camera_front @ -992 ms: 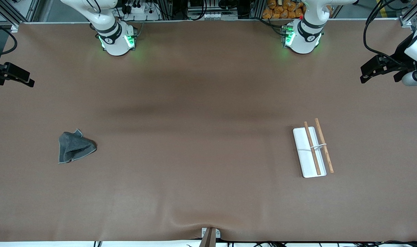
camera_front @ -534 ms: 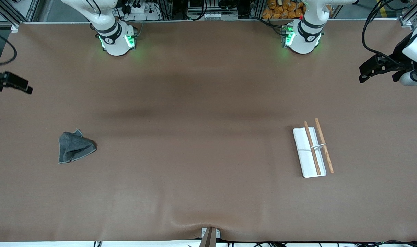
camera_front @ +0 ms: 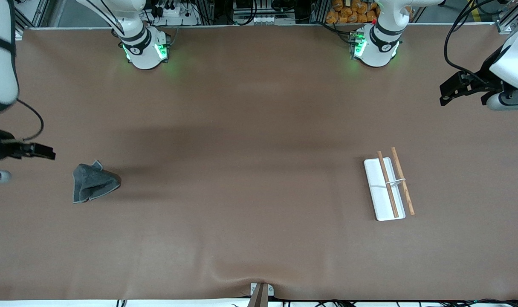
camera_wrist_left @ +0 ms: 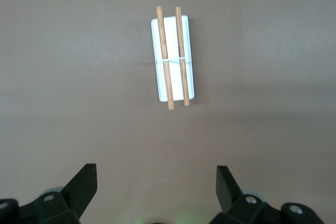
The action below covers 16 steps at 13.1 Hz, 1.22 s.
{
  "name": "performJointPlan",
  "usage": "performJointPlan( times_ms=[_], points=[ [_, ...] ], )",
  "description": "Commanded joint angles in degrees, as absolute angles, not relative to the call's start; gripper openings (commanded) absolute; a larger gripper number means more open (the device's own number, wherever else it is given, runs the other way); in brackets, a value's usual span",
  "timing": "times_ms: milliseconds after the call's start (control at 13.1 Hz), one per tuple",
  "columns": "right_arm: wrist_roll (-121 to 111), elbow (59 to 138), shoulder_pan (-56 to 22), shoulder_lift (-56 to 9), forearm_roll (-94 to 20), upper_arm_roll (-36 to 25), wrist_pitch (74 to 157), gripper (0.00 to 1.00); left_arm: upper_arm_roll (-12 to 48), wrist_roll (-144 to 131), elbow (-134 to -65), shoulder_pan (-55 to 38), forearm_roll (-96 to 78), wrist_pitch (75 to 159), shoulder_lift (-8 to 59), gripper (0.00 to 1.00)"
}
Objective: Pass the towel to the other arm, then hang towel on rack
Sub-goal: 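Reach the right gripper down to the grey towel, then grasp the grey towel with the right gripper and lift it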
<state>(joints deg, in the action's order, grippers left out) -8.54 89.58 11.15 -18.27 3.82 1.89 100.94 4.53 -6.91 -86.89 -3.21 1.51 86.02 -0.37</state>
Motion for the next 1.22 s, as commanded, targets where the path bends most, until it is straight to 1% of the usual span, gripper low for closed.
performJointPlan(
  times_ms=[0, 305, 610, 839, 992, 1144],
  points=[
    [-11.7, 88.2, 13.7, -23.5, 4.9, 2.9, 103.2, 1.00, 4.9, -6.9, -86.7, -3.4, 1.7, 88.0, 0.9, 1.00],
    [-13.8, 89.3, 14.7, -28.6, 4.8, 2.9, 105.8, 1.00, 5.0, -7.0, -86.7, -3.4, 1.6, 90.3, 2.9, 1.00],
    [-16.3, 95.0, 15.2, -28.9, 4.7, 3.0, 107.1, 1.00, 5.0, -6.9, -86.9, -3.4, 1.7, 91.8, 4.6, 1.00],
    [-18.1, 100.0, 15.5, -29.1, 4.6, 3.0, 113.9, 1.00, 5.0, -6.9, -87.3, -3.4, 1.7, 92.7, 5.4, 1.00],
    [-24.2, 101.2, 15.6, -29.8, 4.7, 3.0, 117.1, 1.00, 5.0, -6.9, -87.3, -3.4, 1.7, 93.2, 6.1, 1.00],
    [-27.8, 101.3, 15.9, -31.4, 4.8, 2.9, 117.3, 1.00, 5.0, -6.9, -87.3, -3.4, 1.7, 94.0, 6.7, 1.00]
  ],
)
